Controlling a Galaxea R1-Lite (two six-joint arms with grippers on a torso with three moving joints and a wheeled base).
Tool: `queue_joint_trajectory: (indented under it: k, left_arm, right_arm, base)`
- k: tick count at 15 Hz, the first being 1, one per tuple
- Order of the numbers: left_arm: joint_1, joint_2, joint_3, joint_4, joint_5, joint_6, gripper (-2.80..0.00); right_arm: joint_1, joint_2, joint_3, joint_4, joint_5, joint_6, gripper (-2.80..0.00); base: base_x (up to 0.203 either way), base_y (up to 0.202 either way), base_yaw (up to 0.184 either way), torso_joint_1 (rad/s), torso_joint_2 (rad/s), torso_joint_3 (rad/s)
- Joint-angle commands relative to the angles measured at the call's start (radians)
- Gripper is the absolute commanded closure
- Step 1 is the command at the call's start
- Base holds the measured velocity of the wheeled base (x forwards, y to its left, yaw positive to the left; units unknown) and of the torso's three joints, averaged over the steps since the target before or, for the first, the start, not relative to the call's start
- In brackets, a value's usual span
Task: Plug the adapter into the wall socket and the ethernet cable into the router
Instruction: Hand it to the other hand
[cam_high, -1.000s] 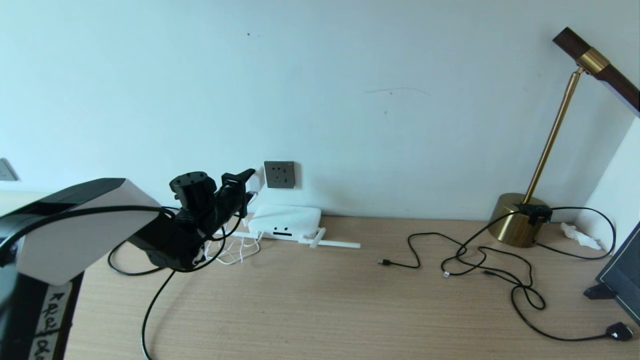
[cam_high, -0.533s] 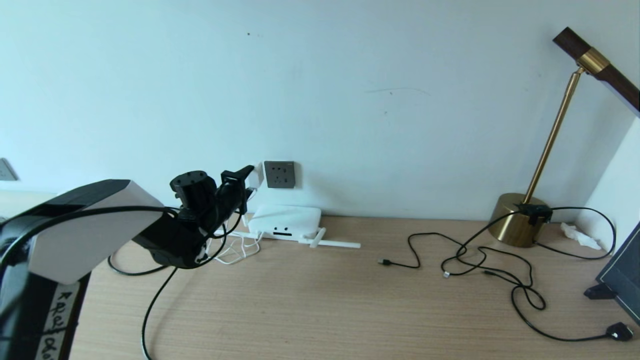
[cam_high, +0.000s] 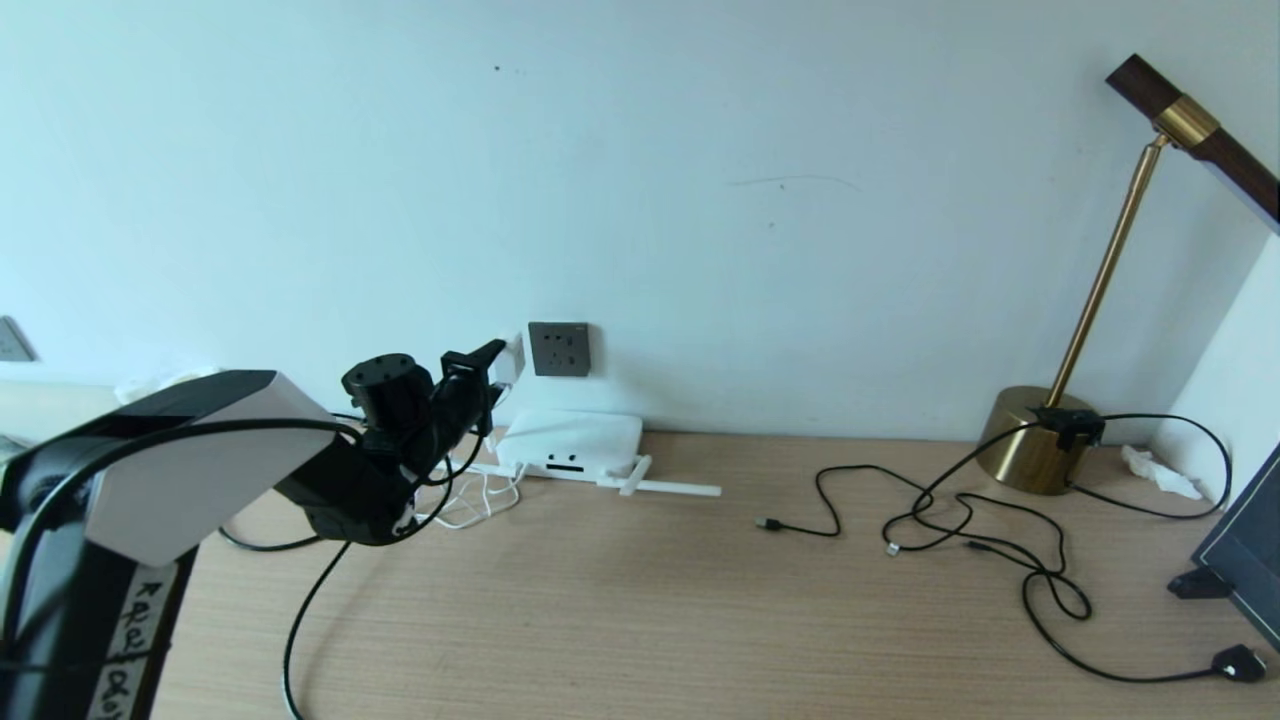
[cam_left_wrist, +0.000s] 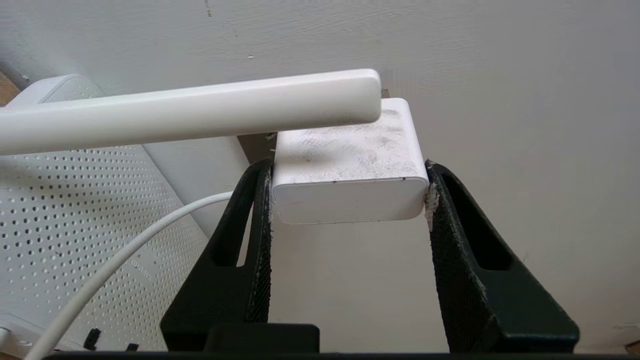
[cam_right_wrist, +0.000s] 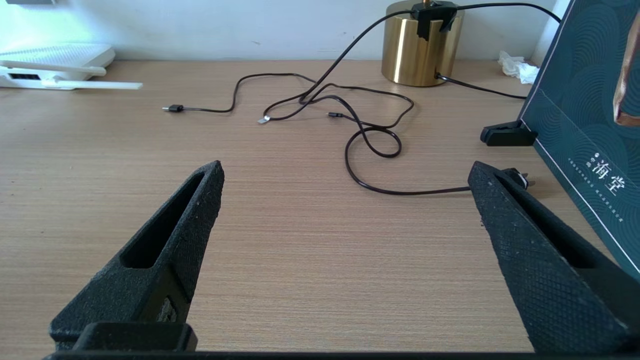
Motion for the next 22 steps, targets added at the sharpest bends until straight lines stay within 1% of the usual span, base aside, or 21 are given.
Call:
queue_joint_trajectory:
  k: [1,3,4,9,13,19,21,22]
  left_arm:
    - [0.002,0.012,0.000,-0.007,-0.003,-0.008,0.00]
    - [0.012,0.012,0.000,-0.007,-0.046,-0.009,0.00]
    - [0.014,0.013,0.000,-0.007,-0.054,-0.009,0.00]
    - [0.013,0.003,0.000,-0.001,-0.056,-0.012,0.00]
    - [-0.005,0.004,-0.019,-0.002,-0.054,-0.015,0.00]
    - [-0.035,0.001,-0.017,0.000,-0.042,-0.015,0.00]
    - [-0.054,-0.003,-0.014,0.007,-0.002,-0.015,0.00]
    - [-0.075,-0.002,-0.014,0.013,0.033,-0.014,0.00]
  right_arm:
    - [0.000,0.000,0.000,0.000,0.000,0.000,-2.80]
    - [-0.001,0.000,0.000,0.000,0.000,0.000,-2.80]
    - [0.000,0.000,0.000,0.000,0.000,0.000,-2.80]
    - [0.000,0.000,0.000,0.000,0.001,0.000,-2.80]
    - [0.000,0.000,0.000,0.000,0.001,0.000,-2.80]
    - [0.000,0.000,0.002,0.000,0.000,0.000,-2.80]
    - [0.000,0.000,0.000,-0.001,0.000,0.000,-2.80]
    - [0.000,0.000,0.000,0.000,0.000,0.000,-2.80]
  base:
    - [0.000,0.000,0.000,0.000,0.00,0.000]
    - [0.000,0.000,0.000,0.000,0.00,0.000]
    - [0.000,0.000,0.000,0.000,0.00,0.000]
    - [0.000,0.000,0.000,0.000,0.00,0.000]
    - [0.000,0.000,0.000,0.000,0.00,0.000]
    - [0.000,0.000,0.000,0.000,0.00,0.000]
    - [0.000,0.000,0.000,0.000,0.00,0.000]
    - [0.000,0.000,0.000,0.000,0.00,0.000]
